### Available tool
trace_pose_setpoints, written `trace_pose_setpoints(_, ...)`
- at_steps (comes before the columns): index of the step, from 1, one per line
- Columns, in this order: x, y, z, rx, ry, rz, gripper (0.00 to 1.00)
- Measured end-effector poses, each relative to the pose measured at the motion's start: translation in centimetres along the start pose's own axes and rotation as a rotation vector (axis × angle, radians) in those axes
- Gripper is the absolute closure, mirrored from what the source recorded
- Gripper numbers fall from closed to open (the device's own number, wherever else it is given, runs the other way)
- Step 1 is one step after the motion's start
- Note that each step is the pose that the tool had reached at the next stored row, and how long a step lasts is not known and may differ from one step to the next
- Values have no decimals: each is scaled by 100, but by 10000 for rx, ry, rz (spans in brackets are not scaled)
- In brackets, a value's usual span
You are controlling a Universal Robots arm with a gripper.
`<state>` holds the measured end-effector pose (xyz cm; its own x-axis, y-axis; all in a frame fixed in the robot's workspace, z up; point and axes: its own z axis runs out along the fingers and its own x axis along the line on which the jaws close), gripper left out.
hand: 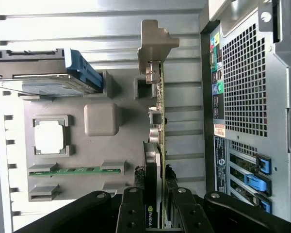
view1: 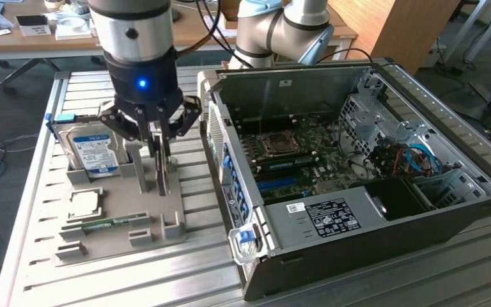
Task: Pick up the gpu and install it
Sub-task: 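Pick up the gpu and move the gpu toward the slot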
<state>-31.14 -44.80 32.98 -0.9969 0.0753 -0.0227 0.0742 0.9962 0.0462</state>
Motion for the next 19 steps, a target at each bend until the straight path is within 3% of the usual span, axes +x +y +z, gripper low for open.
trace_pose_setpoints(13,-8,16,-350,-1,0,0,73)
trace_pose_setpoints(19,-9,19,-411,-5,-2,0,73)
